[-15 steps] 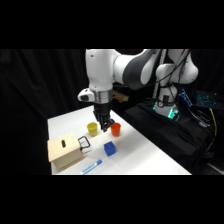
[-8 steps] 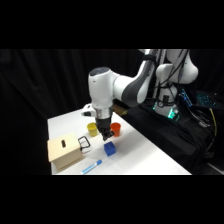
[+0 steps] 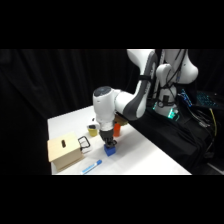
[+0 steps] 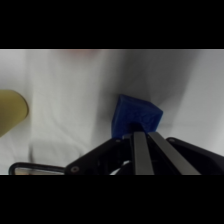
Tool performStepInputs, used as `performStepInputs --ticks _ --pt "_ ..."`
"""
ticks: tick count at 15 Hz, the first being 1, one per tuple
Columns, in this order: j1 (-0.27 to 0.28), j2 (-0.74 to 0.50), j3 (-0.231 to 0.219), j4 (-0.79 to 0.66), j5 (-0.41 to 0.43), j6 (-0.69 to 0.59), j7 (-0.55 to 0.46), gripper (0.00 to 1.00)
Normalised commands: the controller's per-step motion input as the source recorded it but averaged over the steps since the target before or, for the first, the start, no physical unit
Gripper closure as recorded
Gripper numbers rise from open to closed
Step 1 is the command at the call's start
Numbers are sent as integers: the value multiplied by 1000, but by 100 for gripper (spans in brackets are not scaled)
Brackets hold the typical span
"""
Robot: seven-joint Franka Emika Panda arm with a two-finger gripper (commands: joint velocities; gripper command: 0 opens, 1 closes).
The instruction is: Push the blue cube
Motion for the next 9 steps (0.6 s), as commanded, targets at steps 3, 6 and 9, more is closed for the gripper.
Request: performStepInputs --ticks 3,6,9 --pt "-59 35 76 -11 97 106 -85 100" --pt "-30 -267 73 -71 80 -171 -68 100" --pt "-28 -419 58 -28 71 -375 -88 99"
